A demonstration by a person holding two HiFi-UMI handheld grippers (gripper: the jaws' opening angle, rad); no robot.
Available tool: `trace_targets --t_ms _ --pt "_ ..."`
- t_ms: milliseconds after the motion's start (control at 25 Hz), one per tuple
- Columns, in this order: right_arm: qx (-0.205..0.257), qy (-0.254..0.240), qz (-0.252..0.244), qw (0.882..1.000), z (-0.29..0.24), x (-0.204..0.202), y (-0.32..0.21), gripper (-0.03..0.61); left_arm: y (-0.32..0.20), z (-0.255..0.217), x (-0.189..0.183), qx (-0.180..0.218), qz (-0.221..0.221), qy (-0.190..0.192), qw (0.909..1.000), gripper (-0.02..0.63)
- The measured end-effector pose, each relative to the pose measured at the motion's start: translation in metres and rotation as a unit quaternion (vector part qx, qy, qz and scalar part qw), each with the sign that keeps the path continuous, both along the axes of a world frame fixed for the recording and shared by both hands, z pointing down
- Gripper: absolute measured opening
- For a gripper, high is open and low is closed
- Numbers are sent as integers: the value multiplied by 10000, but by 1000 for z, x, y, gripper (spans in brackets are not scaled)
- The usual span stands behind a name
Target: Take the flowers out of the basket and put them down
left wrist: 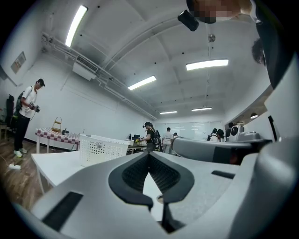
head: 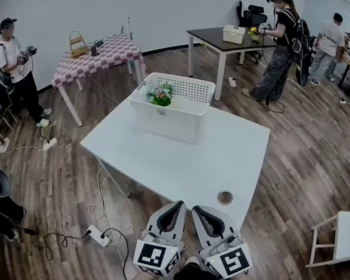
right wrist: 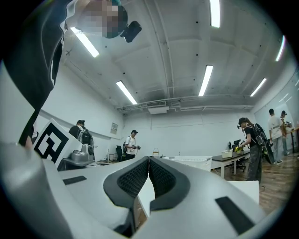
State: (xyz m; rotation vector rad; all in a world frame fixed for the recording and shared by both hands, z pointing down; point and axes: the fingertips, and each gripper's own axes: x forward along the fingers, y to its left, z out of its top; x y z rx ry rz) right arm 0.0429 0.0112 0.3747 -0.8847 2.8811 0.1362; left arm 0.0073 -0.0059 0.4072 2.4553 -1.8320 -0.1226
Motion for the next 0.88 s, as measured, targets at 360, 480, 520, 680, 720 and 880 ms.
trace_targets --t_ms 360,480,520,680,720,880 --pt "-42 -35 -72 10000 8 10 -48 20 -40 4 11 55 -94 -73 9999 0" --pt "-80 -54 -144 9998 12 7 -56 20 -46 11 8 -35 -178 -97 9998 0" --pt "-88 -61 -168 9998 13 6 -57 20 -47 12 6 -54 -202 -99 9997 0" --pt "-80 -37 -236 9997 14 0 -61 20 -52 14 0 -36 -256 -63 9996 0" --pt "-89 -24 -238 9997 15 -1 -63 20 -54 14 1 -44 -249 -59 9997 0" --pt "-116 -9 -239 9996 15 -5 -68 20 -59 12 -3 -68 -221 -80 9997 0"
